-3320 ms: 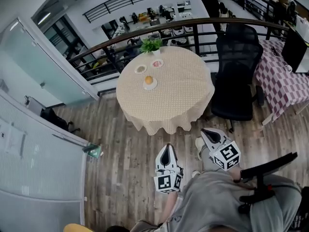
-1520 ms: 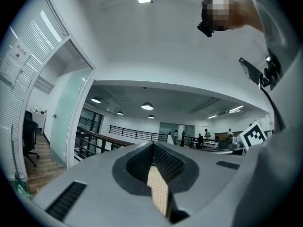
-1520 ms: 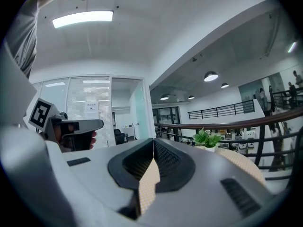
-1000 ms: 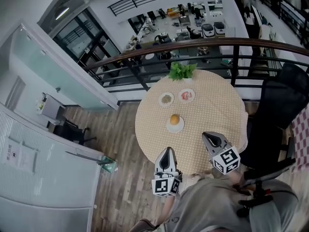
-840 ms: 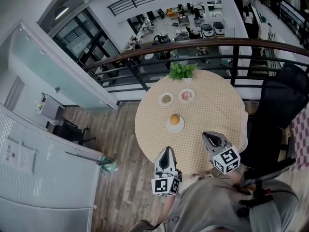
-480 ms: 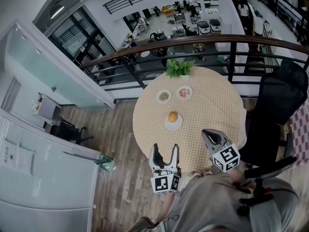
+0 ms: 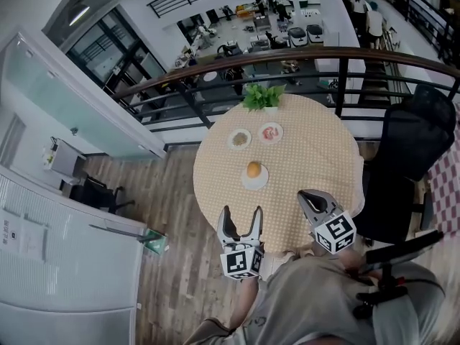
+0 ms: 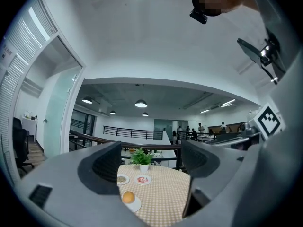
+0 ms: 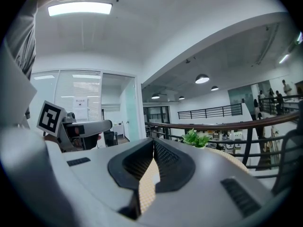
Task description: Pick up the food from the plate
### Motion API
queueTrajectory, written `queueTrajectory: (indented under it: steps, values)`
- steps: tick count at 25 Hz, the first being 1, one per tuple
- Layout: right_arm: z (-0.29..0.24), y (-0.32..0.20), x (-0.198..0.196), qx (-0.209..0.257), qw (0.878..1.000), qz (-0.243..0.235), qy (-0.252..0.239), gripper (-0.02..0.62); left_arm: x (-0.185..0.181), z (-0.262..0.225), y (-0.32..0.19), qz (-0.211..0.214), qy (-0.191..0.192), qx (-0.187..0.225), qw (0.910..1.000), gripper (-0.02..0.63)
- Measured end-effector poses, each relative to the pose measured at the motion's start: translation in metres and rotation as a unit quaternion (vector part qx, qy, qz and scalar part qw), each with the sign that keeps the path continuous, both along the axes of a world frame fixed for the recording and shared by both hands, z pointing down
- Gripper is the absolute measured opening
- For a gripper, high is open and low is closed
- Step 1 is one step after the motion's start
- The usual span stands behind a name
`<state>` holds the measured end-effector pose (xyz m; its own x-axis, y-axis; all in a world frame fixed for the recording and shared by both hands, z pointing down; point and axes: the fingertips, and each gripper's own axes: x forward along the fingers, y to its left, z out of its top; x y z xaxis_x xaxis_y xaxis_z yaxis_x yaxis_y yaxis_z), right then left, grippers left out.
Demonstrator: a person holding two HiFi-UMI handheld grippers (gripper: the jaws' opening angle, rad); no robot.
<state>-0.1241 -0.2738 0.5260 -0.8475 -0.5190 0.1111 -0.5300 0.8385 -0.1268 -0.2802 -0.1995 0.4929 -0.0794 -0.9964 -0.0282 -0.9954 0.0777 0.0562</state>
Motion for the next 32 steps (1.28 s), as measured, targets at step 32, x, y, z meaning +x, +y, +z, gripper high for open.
queueTrajectory:
  steps: [32]
  values:
    - [0.025,-0.029,0.062,-0.029,0.994,0.108,0.021,0.015,-0.088,0.264,-0.228,0.034,0.044,-0.336,0.9403,0.388]
